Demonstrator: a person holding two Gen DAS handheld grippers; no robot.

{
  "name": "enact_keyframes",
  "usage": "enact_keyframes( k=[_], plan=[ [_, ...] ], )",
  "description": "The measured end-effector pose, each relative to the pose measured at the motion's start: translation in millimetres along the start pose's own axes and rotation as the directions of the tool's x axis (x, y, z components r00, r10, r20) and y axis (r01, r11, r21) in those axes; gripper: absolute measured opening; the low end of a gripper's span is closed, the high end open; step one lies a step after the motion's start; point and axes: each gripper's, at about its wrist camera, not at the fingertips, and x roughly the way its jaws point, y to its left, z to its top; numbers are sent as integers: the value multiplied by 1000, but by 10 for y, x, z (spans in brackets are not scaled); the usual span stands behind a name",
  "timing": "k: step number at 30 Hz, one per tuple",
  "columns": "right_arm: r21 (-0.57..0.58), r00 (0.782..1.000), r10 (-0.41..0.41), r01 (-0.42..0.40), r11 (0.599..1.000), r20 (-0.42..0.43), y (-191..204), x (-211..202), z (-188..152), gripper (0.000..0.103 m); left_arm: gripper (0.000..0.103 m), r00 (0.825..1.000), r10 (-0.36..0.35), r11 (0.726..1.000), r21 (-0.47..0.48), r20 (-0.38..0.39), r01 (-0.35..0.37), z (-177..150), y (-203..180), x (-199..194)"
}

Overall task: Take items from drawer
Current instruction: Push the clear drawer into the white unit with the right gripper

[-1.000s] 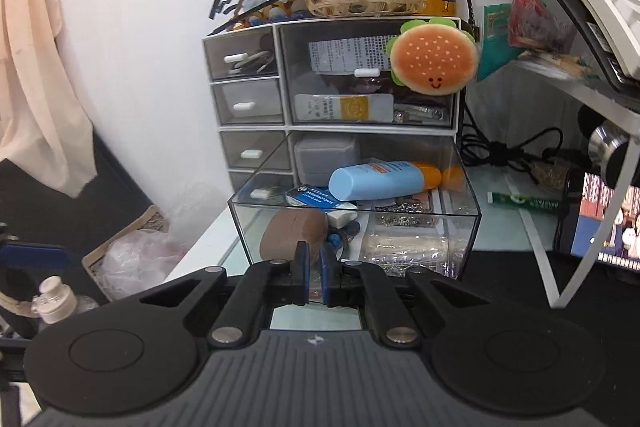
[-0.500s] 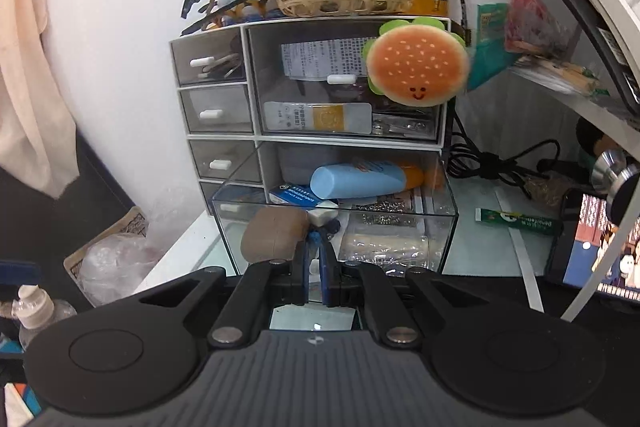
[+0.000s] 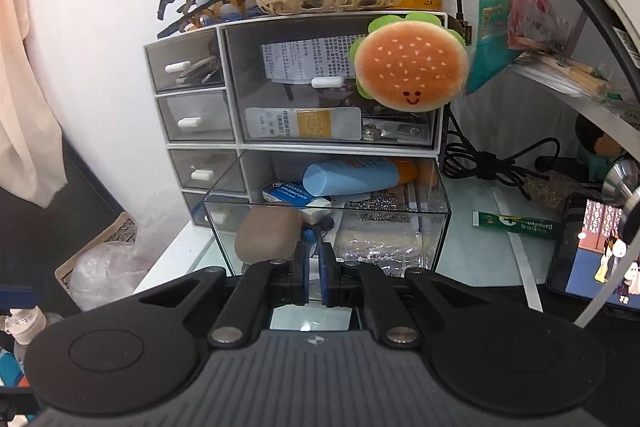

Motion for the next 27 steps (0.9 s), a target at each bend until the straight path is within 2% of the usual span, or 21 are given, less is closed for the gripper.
enact_keyframes(
  k=[27],
  plan=[
    [-14, 999, -27, 26, 1000, -34, -22, 364, 274, 5, 100, 1000, 17, 1000, -20, -9, -17, -63, 256, 98]
  ],
)
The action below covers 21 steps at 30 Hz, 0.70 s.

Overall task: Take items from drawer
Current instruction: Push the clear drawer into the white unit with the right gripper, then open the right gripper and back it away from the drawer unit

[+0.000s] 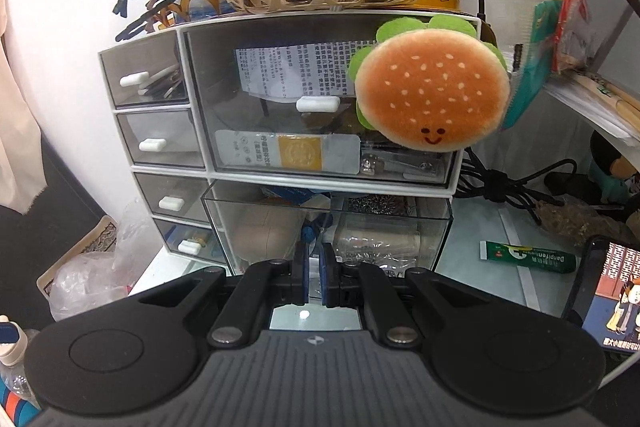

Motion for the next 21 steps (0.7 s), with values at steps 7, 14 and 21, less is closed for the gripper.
enact_keyframes(
  k=[7, 14, 21],
  plan=[
    [-23, 1000, 1, -1, 1000, -13, 5, 70, 53, 8, 100, 1000, 0, 1000, -10, -10, -1, -31, 11, 20],
    [-41, 999, 14, -16, 999, -30, -7, 99, 80, 11, 100, 1000, 2, 1000, -3, -16, -2, -33, -49, -5],
    [-25, 1000, 17, -17, 1000, 0, -28, 1, 20, 79, 101, 1000, 10, 1000, 0, -14, -10, -12, -98, -43]
  ],
)
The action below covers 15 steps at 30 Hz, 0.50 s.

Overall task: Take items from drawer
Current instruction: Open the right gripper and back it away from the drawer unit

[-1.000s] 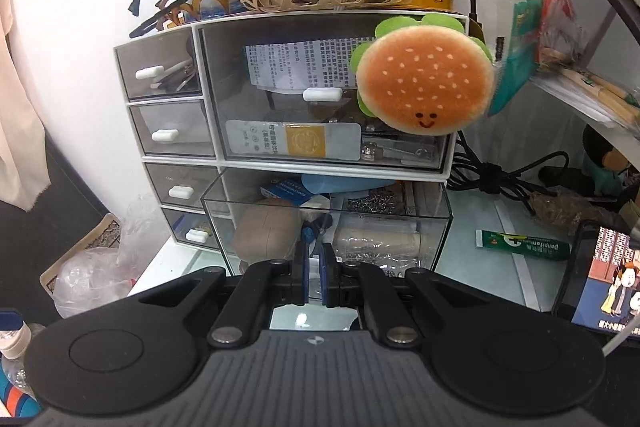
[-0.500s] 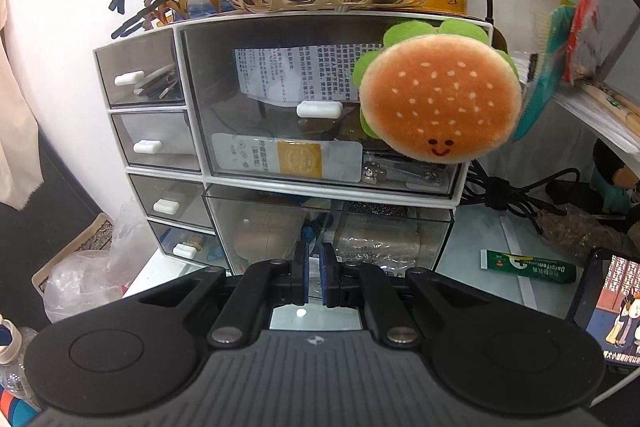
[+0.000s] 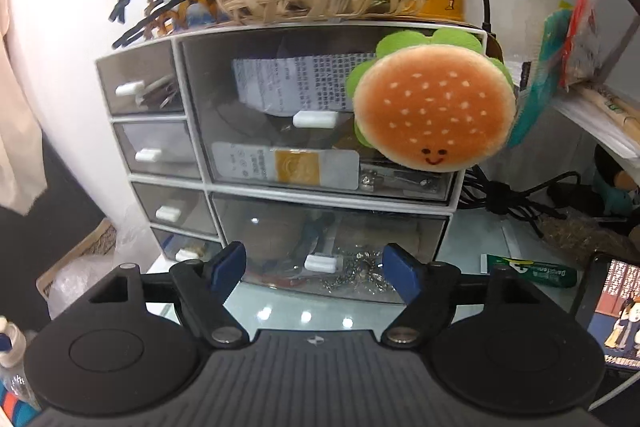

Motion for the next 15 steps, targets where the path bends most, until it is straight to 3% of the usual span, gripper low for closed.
enact_keyframes(
  k=[15],
  plan=[
    [32, 1000, 18, -18, 999, 17, -112, -322, -44, 94, 103, 1000, 16, 1000, 24, 10, -16, 83, -293, -96]
  ],
)
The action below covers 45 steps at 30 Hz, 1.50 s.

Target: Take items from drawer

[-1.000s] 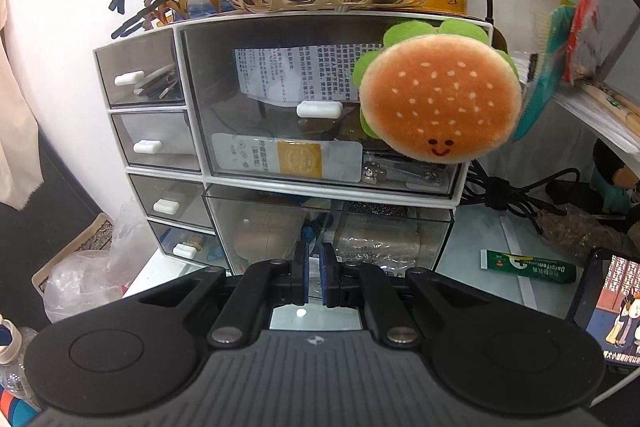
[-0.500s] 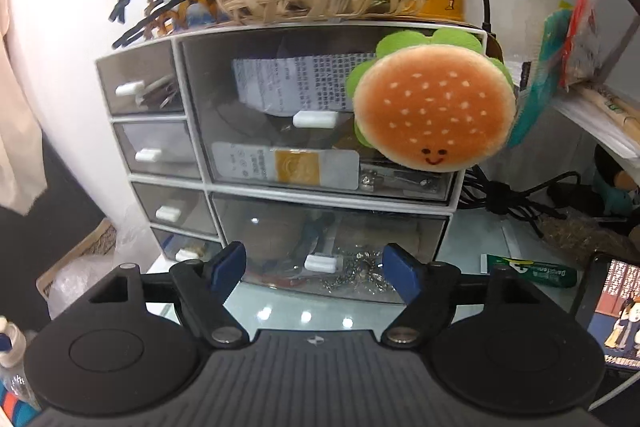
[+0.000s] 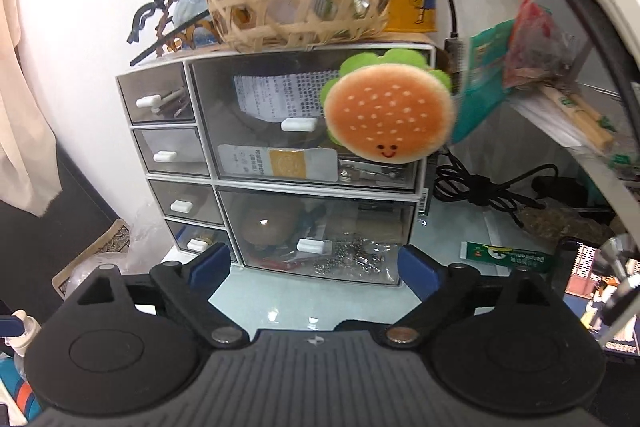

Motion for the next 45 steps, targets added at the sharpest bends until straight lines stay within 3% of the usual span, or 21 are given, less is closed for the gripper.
enact_keyframes(
  k=[4, 8, 23, 45],
  plan=[
    [10, 1000, 0, 0, 1000, 6, -43, -105, -23, 95, 103, 1000, -2, 1000, 11, 3, 2, 18, -91, -33],
    [126, 1000, 6, -7, 992, 14, -122, -303, -77, 97, 103, 1000, -4, 1000, 25, 6, 4, 42, -210, -64],
    [158, 999, 48, -48, 986, 6, -159, -799, -318, 100, 103, 999, -40, 998, 48, 16, 40, 102, -613, -98],
    [201, 999, 10, -18, 979, 43, -572, -1586, -682, 100, 103, 998, -69, 996, 51, 13, 68, 121, -890, -138]
  ],
)
